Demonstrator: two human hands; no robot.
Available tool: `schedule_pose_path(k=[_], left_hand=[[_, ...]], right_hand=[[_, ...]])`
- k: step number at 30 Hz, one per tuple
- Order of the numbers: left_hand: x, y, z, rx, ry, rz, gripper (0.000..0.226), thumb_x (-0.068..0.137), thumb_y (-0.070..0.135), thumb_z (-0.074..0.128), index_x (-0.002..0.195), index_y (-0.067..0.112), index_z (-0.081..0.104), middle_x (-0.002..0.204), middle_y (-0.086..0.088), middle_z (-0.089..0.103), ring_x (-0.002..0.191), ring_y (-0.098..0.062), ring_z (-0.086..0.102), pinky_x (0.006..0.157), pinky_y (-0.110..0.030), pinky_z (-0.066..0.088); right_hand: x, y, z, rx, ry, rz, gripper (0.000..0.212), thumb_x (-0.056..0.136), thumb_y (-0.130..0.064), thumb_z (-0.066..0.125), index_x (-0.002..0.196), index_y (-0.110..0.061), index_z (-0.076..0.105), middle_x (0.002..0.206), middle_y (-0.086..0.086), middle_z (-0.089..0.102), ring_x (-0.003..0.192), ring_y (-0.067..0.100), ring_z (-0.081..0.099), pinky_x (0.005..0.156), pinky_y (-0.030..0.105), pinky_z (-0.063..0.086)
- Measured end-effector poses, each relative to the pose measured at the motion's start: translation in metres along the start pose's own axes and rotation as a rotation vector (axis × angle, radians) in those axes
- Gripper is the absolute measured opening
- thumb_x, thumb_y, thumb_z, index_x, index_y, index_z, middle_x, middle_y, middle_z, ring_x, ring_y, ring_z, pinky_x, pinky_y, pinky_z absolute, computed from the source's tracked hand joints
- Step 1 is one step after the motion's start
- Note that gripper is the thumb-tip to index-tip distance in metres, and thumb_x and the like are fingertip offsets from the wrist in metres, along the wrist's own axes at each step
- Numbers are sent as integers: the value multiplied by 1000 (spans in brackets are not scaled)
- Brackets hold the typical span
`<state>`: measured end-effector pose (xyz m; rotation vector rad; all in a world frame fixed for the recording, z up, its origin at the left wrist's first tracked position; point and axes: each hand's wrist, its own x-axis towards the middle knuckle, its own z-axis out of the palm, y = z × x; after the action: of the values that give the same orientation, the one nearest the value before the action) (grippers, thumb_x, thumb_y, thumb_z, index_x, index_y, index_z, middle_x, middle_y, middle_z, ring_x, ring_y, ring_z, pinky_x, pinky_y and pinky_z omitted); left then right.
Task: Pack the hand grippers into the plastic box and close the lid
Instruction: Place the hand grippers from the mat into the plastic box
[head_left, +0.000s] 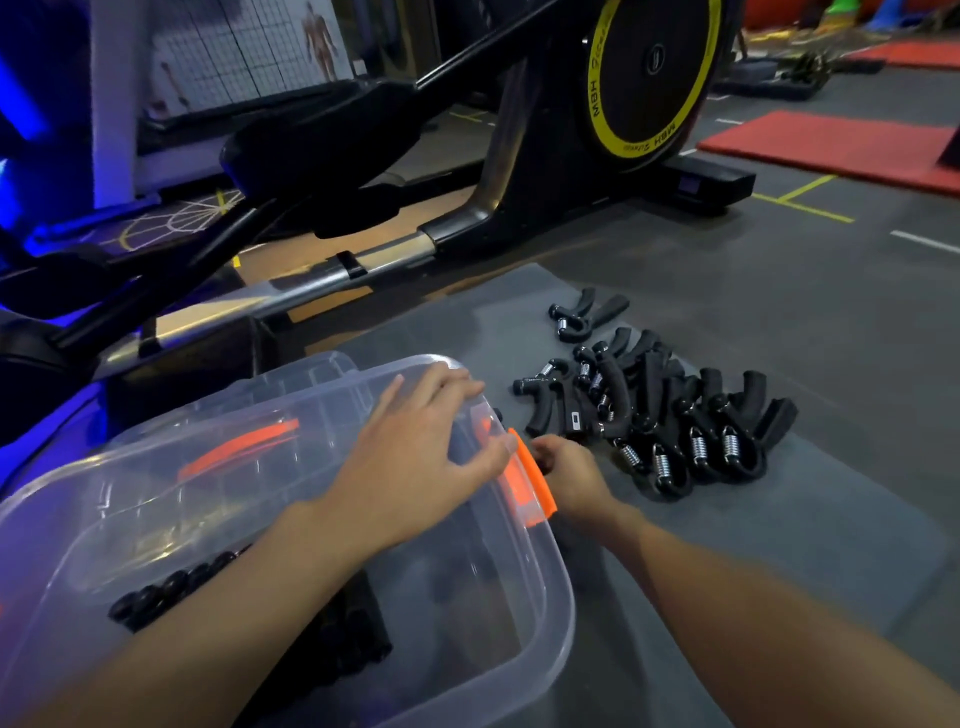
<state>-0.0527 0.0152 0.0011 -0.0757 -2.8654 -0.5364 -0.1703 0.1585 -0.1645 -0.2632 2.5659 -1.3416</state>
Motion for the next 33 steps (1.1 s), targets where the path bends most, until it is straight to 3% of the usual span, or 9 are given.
schedule_pose_path(k=[3,8,13,18,22,26,30,33], left_hand=[[1,0,0,-21,14,-6,75,79,74,37,136,27,49,135,20,40,129,3,29,118,-43,23],[1,-2,1,-26,7,2,73,80,74,37,134,27,50,135,20,40,132,0,33,116,-45,26],[0,-2,1,-24,-6,2,75,80,74,36,137,27,48,139,17,40,136,-2,31,117,-45,26],[1,-3,2,-17,-13,1,74,81,74,37,137,26,48,139,17,40,136,-5,33,116,-46,27],[0,-4,4,-31,-12,-19,74,81,75,37,137,28,47,139,19,39,137,-9,34,115,-47,28],[-1,-1,5,-33,-21,-41,75,81,74,35,139,28,45,141,17,38,138,-11,33,116,-48,26],[-3,2,0,-52,-60,-67,74,82,72,32,141,29,43,146,16,37,138,-11,34,118,-49,20],[-4,4,-6,-194,-14,-106,61,84,62,40,133,28,51,140,13,47,131,-10,44,114,-40,31]], right_hand=[[25,23,19,-48,-6,-48,43,58,-48,70,79,-11,62,69,3,67,64,20,63,60,44,54],[21,9,15,-169,34,-128,30,68,-43,71,78,-15,68,66,-1,65,67,17,63,62,37,52],[15,2,13,-123,49,-53,24,70,-39,72,73,-16,66,67,-3,66,69,19,63,67,36,52],[10,-10,0,168,105,23,20,75,-18,79,83,-16,61,66,-9,56,56,4,49,51,9,40],[6,-32,-15,212,157,-67,19,74,-10,75,84,-14,60,72,-6,58,66,10,52,65,21,46],[-2,-46,-36,206,192,-156,19,71,-5,70,81,-12,56,65,-5,56,58,10,47,58,29,44],[-17,-54,-64,113,240,-219,21,73,-5,67,87,-14,56,72,-2,53,64,15,48,63,29,43],[-35,-75,-92,19,310,-304,19,74,-6,68,89,-11,57,73,-3,51,69,19,52,63,30,45]])
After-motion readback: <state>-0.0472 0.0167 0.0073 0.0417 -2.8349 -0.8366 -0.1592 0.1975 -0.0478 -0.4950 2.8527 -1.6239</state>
